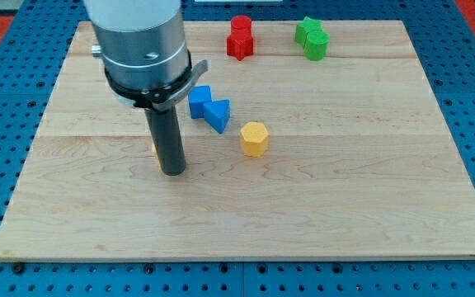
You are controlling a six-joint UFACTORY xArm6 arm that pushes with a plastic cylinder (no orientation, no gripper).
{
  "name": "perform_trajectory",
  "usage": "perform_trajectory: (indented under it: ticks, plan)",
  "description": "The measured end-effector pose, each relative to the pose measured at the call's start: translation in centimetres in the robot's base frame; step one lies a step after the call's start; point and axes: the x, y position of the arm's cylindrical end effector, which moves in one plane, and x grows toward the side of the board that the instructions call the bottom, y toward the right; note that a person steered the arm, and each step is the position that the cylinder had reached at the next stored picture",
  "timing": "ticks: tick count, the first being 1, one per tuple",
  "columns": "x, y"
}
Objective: Push the blue blocks to form a diagonal line with hexagon
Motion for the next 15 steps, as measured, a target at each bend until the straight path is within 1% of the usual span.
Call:
perform_trajectory:
  ticks: [2,3,4,5,6,7,8,9,10,11,12,14,15]
  plan:
    - [-0.2,-1.5]
    - [1.9,-1.8]
    - [-0.1,-8.8]
    - [-3.6,-12.7]
    - [-5.2,-6.7]
    - [-5.4,-4.1]
    - [-7.9,-0.9]
    - [-8.8,0.7]
    - [-9.7,0.9]
    - [-11.5,2.1]
    - [-11.1,2.5]
    - [-10.8,-0.7]
    - [-8.9,-0.5]
